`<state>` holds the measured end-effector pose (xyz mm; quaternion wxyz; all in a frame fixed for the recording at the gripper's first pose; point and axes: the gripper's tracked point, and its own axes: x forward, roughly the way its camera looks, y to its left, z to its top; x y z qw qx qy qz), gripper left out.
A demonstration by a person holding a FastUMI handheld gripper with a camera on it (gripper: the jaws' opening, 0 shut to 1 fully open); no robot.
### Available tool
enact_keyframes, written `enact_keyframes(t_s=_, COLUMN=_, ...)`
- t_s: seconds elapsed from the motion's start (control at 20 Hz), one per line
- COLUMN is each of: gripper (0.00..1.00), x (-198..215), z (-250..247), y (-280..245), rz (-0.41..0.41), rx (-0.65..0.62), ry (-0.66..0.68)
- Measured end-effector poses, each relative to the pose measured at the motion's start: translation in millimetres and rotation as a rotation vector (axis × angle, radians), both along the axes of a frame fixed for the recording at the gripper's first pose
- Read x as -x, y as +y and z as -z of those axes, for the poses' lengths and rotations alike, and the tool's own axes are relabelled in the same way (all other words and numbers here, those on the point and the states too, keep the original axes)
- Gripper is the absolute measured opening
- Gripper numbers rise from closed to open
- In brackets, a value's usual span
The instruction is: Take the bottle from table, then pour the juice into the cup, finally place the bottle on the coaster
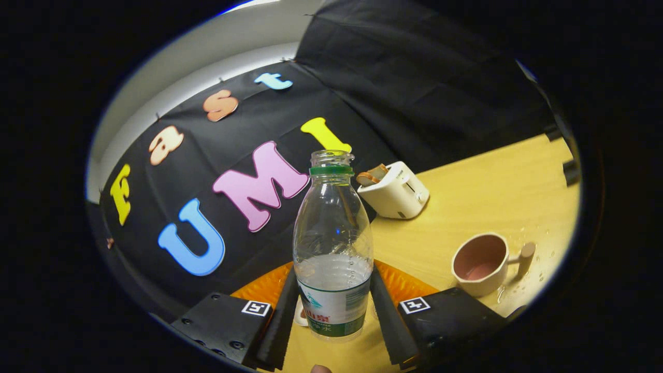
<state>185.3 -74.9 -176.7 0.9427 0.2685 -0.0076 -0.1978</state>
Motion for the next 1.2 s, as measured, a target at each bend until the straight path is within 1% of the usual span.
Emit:
enact_keyframes(t_s=0.15, gripper=0.75, x=-18, z=-12, y=7, rz=-0.005, rx=0.245, ry=0.049)
enact_keyframes(t_s=0.25, gripper=0.75, x=-28, z=-15, y=7, rz=0.008, rx=0.381, ry=0.082)
enact_keyframes(t_s=0.4, gripper=0.75, x=-45, z=-12, y=7, rz=0.039, rx=0.54, ry=0.118)
enact_keyframes(t_s=0.6, gripper=0.75, x=-70, z=29, y=8, rz=0.042, rx=0.682, ry=0.192)
enact_keyframes(t_s=0.7, gripper=0.75, x=-77, z=51, y=7, rz=0.029, rx=0.713, ry=0.224)
enact_keyframes(t_s=0.85, gripper=0.76, x=-86, z=77, y=5, rz=0.023, rx=0.661, ry=0.222)
enact_keyframes(t_s=1.0, gripper=0.76, x=-81, z=85, y=-2, rz=0.043, rx=0.647, ry=0.229)
enact_keyframes(t_s=1.2, gripper=0.76, x=-87, z=96, y=-4, rz=0.03, rx=0.625, ry=0.222)
